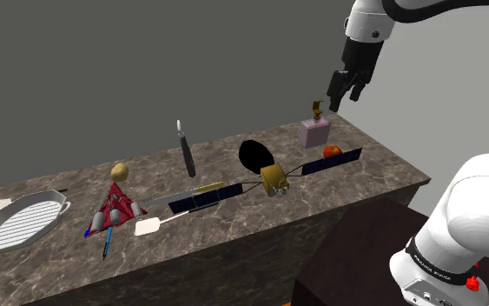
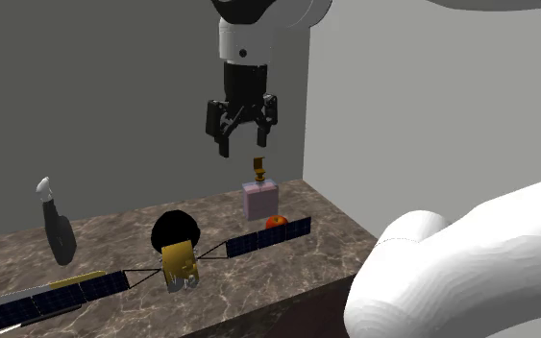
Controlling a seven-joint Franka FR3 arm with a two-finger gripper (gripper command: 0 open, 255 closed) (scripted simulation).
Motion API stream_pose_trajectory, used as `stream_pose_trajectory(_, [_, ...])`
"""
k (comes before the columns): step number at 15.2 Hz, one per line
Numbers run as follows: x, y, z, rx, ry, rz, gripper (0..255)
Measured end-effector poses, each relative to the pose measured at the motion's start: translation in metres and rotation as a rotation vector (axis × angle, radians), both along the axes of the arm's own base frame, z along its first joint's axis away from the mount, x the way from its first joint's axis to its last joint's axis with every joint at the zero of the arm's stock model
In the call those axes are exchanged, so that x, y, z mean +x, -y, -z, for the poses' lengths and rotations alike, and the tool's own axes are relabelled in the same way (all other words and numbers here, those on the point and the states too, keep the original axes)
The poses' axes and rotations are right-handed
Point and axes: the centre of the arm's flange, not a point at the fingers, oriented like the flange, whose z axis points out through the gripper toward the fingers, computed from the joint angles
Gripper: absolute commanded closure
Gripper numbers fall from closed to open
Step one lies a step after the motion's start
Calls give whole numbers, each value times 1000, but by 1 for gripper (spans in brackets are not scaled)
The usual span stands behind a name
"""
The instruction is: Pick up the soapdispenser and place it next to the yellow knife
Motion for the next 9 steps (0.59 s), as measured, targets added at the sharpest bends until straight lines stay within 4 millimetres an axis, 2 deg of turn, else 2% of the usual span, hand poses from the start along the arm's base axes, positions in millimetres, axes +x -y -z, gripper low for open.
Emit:
stream_pose_trajectory(1, [0, 0, 0, 0, 0, 0, 0])
stream_pose_trajectory(3, [6, 12, 9, 9, 8, 11, 0])
stream_pose_trajectory(9, [41, 72, 41, 47, 50, 62, 0])
